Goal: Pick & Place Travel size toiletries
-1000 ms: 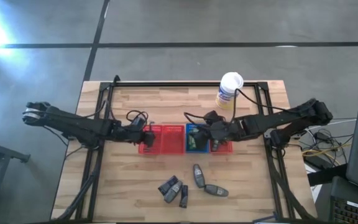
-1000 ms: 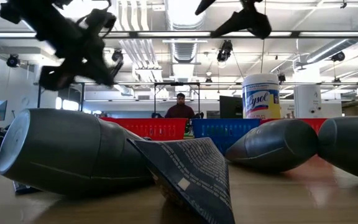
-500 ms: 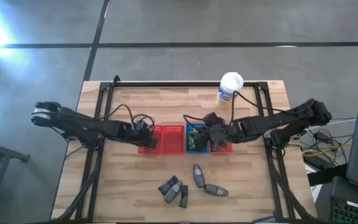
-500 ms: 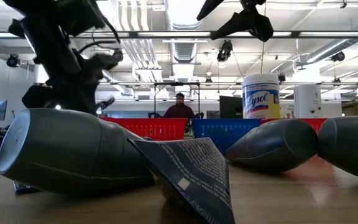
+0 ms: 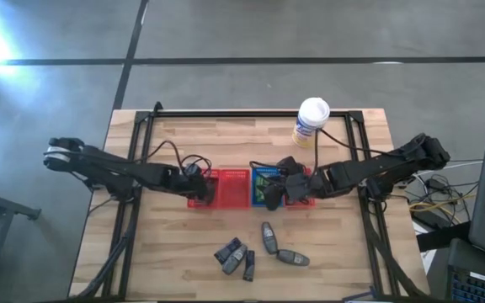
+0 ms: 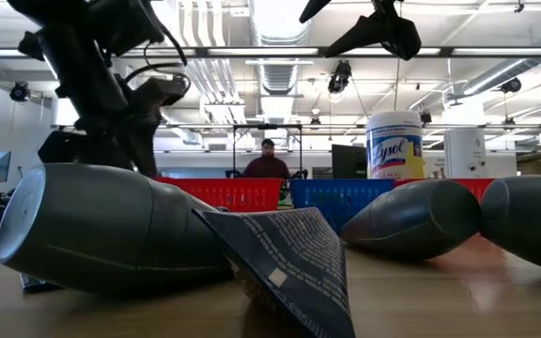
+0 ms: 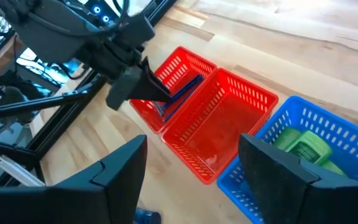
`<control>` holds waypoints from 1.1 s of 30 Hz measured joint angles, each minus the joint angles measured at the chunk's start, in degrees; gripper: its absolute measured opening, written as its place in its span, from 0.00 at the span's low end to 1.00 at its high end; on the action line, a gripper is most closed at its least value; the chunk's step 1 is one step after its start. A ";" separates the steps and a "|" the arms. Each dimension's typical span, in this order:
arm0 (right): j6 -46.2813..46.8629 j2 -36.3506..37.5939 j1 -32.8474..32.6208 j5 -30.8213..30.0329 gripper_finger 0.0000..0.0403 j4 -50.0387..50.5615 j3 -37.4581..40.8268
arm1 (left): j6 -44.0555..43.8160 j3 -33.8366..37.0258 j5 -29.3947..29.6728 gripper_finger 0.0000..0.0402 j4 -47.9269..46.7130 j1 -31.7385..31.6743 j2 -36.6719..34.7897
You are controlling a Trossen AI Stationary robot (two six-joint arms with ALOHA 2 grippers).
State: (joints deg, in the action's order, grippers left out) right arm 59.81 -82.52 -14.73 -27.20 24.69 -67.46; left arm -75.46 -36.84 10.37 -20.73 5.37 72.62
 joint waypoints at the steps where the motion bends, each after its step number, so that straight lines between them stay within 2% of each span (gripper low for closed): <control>1: 0.00 0.00 -0.16 0.00 0.62 0.00 0.01 | 0.38 -0.25 0.18 0.27 0.21 0.12 -0.56; 9: 0.32 0.00 -0.91 0.02 0.65 0.31 0.09 | 11.53 -4.60 4.93 0.27 1.34 1.45 -6.34; 17: 0.22 0.00 -0.91 0.24 0.70 0.31 0.09 | 18.30 -7.47 8.57 0.27 2.00 1.44 -8.78; 33: -0.17 -0.09 -0.88 0.26 0.81 0.31 0.09 | 18.84 -7.02 9.18 0.27 2.71 1.39 -8.65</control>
State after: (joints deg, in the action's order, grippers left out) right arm 59.64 -82.61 -15.62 -26.94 24.99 -67.37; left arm -56.62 -43.86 19.56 -18.02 6.76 63.96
